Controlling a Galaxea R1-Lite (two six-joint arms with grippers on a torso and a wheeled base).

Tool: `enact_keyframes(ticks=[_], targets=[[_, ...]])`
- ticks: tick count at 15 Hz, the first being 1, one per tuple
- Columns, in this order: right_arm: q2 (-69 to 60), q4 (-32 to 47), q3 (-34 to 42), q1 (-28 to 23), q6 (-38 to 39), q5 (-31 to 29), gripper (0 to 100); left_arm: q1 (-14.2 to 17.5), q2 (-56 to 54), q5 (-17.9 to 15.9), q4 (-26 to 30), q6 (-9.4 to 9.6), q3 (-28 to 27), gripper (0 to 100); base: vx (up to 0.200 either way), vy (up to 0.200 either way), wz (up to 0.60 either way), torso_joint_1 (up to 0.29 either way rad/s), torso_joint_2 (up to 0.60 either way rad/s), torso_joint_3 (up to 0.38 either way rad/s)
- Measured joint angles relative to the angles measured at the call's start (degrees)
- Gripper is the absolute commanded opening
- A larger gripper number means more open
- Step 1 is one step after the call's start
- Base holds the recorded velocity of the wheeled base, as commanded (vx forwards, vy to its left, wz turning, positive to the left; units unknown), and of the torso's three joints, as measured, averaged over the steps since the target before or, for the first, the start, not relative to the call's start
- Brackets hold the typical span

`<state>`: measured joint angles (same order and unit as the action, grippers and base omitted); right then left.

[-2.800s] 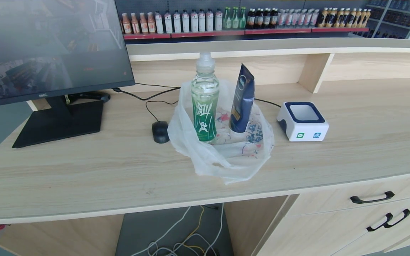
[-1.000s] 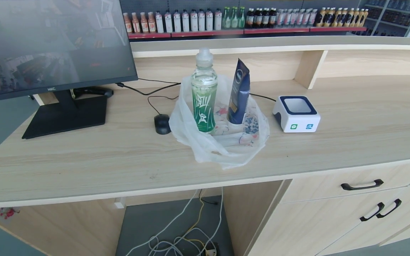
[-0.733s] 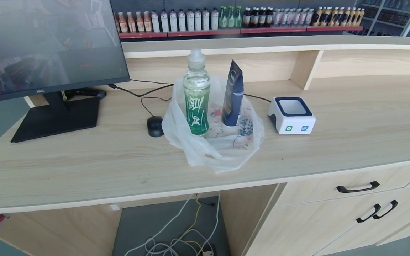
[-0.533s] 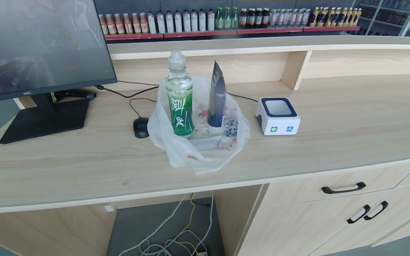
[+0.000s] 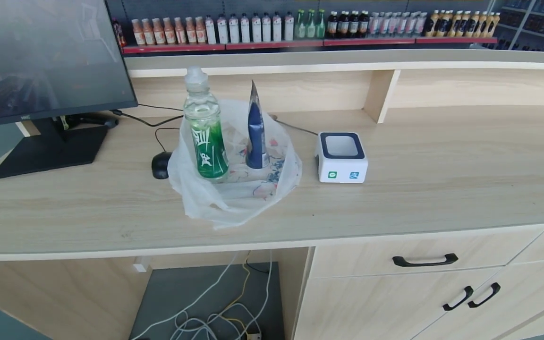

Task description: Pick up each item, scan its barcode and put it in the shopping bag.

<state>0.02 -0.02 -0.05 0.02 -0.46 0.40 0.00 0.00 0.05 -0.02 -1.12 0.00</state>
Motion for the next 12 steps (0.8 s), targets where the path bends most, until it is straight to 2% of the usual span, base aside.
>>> enact_keyframes(ticks=[9,12], targets=[[0.0,0.0,0.0,0.0,0.0,0.0,100,0.0,0.0,0.0,0.0,0.01,0.0,100,0.000,-0.200,0.00,0.002,0.00,0.001],[0.0,0.0,0.0,0.0,0.0,0.0,100,0.0,0.0,0.0,0.0,0.00,0.0,100,0.000,0.000,0.00,0.000,0.00,0.000]])
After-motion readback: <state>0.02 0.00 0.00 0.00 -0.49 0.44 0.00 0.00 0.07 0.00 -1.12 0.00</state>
